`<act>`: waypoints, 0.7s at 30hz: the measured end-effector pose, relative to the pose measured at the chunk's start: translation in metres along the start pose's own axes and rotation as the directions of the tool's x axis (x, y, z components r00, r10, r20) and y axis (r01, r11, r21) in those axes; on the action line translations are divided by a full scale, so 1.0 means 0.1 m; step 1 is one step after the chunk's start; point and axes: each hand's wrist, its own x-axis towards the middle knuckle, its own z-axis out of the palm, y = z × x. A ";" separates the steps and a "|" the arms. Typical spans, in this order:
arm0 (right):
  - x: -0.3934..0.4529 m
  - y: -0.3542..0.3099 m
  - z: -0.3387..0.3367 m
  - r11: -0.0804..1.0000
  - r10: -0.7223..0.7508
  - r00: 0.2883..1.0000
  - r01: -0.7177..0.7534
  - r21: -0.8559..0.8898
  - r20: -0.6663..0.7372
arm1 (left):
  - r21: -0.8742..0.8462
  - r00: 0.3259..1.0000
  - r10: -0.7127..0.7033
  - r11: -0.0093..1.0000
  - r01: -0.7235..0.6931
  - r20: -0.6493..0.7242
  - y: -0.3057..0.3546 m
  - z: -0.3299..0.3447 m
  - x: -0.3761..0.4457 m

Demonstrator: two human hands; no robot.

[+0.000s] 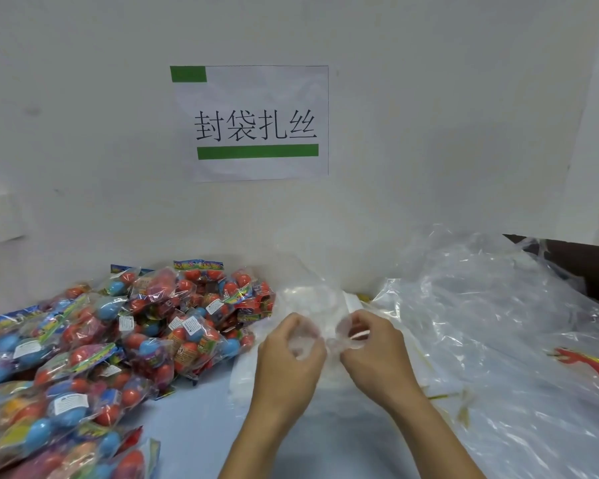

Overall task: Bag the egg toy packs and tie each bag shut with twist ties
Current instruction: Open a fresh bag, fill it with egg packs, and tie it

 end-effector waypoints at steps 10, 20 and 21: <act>0.07 0.04 0.00 0.981 0.151 0.873 -0.077 0.176 -0.464 | 0.268 0.893 0.042 0.959 0.090 -0.448 -0.04 -0.13 0.02; -0.03 -0.04 0.15 0.993 -0.059 0.990 0.071 0.090 -0.129 | 0.210 0.976 -0.011 0.976 0.058 -0.219 -0.10 -0.05 0.04; -0.03 -0.03 0.14 0.996 -0.056 0.986 0.068 0.065 -0.159 | 0.222 0.965 -0.022 0.971 0.082 -0.260 -0.11 -0.07 0.04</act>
